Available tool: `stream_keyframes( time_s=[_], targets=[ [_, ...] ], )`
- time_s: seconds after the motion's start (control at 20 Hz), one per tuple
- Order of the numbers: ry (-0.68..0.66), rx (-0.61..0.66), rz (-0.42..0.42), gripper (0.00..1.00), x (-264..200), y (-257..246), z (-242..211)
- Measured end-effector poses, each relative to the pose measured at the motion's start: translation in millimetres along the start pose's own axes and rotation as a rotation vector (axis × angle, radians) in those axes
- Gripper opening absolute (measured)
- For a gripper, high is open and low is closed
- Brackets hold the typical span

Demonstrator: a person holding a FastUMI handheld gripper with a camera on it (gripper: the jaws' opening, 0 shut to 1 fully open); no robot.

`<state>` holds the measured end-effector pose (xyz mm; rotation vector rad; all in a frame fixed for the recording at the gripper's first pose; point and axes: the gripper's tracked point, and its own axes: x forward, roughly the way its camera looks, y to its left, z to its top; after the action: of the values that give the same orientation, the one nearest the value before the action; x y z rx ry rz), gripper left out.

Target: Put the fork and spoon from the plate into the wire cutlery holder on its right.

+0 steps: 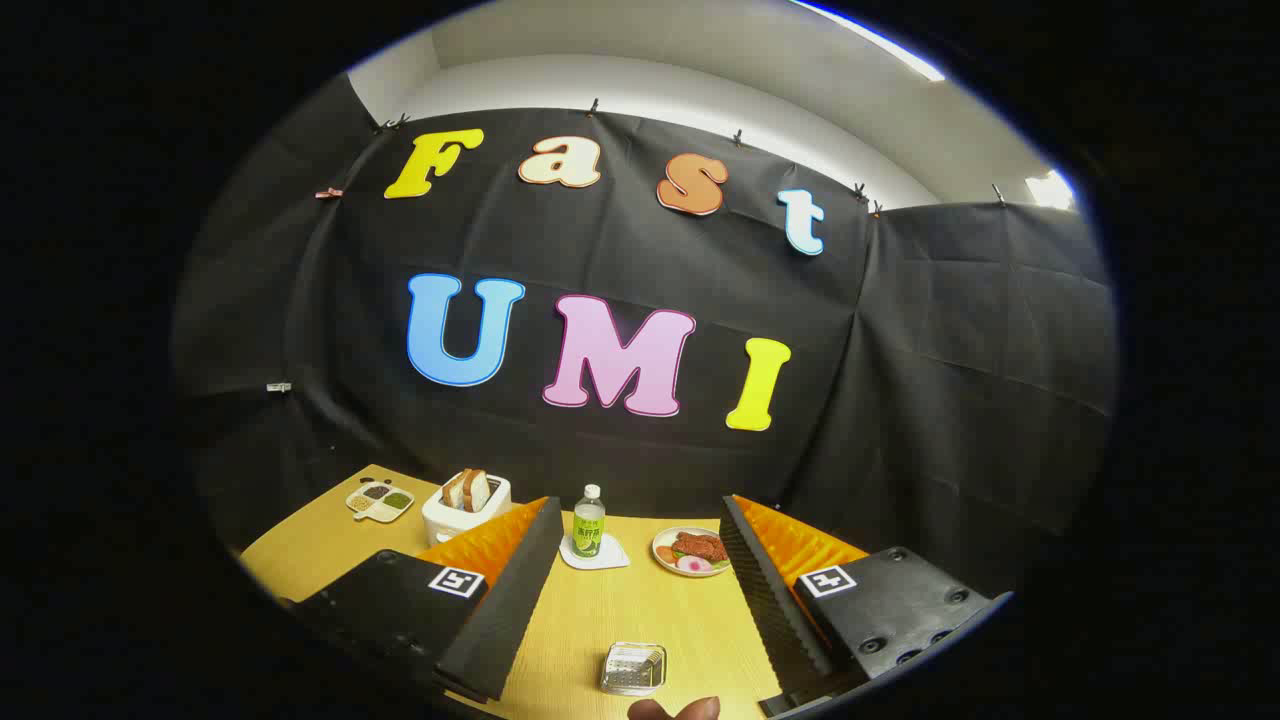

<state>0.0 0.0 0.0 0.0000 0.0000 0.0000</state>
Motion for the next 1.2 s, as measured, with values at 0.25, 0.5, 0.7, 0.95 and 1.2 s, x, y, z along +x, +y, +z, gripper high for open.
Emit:
stream_keyframes(
  time_s=[0.25,0.5,0.7,0.95,1.2],
  targets=[
    [0.000,0.002,0.003,0.98,0.0,0.6,0.0],
    [0.000,-0.001,0.009,0.98,0.4,1.3,-0.1],
    [0.001,0.001,0.009,0.98,0.8,1.0,-0.4],
    [0.014,0.006,0.033,0.98,1.5,6.7,-5.2],
    [0.115,0.022,0.197,0.98,-3.1,56.1,-32.0]
  ],
)
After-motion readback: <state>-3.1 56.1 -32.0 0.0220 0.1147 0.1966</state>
